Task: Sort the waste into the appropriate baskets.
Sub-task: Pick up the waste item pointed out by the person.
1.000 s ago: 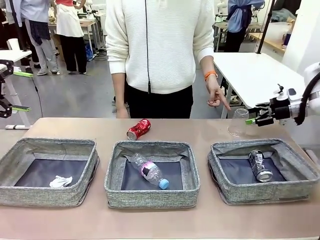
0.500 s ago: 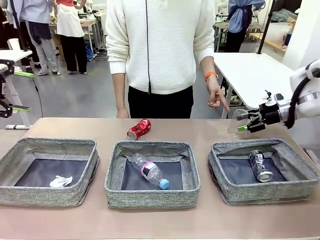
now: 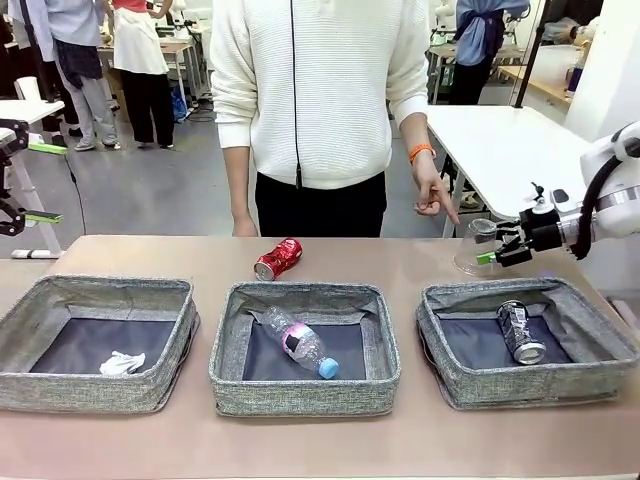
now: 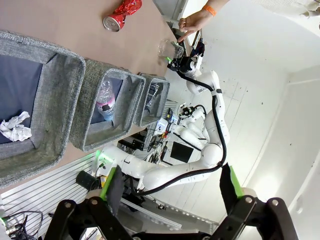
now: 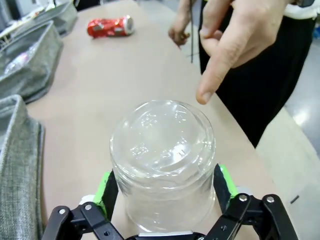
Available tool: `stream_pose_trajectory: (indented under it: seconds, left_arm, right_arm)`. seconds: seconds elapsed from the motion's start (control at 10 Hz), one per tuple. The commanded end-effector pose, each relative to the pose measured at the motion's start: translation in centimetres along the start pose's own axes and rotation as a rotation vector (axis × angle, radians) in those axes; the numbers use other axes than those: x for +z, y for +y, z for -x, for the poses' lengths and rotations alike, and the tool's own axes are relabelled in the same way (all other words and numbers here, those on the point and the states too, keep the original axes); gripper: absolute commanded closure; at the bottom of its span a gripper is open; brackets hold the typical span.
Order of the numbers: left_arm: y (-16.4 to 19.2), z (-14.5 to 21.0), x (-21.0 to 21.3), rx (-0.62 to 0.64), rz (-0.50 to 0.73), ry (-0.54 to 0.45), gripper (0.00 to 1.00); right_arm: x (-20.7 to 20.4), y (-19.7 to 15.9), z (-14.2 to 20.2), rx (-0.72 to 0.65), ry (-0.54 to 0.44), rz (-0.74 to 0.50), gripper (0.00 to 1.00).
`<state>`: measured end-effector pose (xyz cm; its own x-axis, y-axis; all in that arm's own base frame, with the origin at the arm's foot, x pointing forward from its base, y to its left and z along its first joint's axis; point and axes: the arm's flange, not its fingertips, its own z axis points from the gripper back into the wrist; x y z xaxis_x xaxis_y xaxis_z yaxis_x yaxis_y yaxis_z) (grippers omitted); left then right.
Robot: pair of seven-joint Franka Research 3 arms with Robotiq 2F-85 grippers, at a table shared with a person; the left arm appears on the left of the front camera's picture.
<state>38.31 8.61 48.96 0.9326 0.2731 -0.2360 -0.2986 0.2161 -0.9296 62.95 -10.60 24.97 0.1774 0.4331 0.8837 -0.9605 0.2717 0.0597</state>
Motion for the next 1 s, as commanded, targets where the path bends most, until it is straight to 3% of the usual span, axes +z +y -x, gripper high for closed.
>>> stream_pose_trajectory:
  seconds: [0.0,0.2,0.4,0.5,0.6,0.9]
  left_arm:
    - [-0.1,0.2,0.1,0.0,-0.009,-0.002,0.0]
    - [-0.1,0.2,0.1,0.0,-0.009,-0.002,0.0]
    - [-0.1,0.2,0.1,0.0,-0.009,-0.002,0.0]
    - [-0.1,0.2,0.1,0.0,-0.009,-0.002,0.0]
    - [-0.1,0.2,0.1,0.0,-0.009,-0.002,0.0]
    - [-0.1,0.2,0.1,0.0,-0.009,-0.002,0.0]
  right_arm:
    - [-0.1,0.3,-0.8,-0.034,0.026,0.013,0.59]
    - [0.1,0.2,-1.0,-0.05,0.008,0.009,1.0]
    - [0.3,0.2,-1.1,-0.05,0.0,0.013,1.0]
    - [0.4,0.2,-1.2,-0.049,-0.009,0.017,0.94]
    - [0.6,0.2,-1.4,-0.061,-0.021,0.017,1.0]
    - [1.5,0.5,-2.5,-0.066,-0.023,-0.006,0.97]
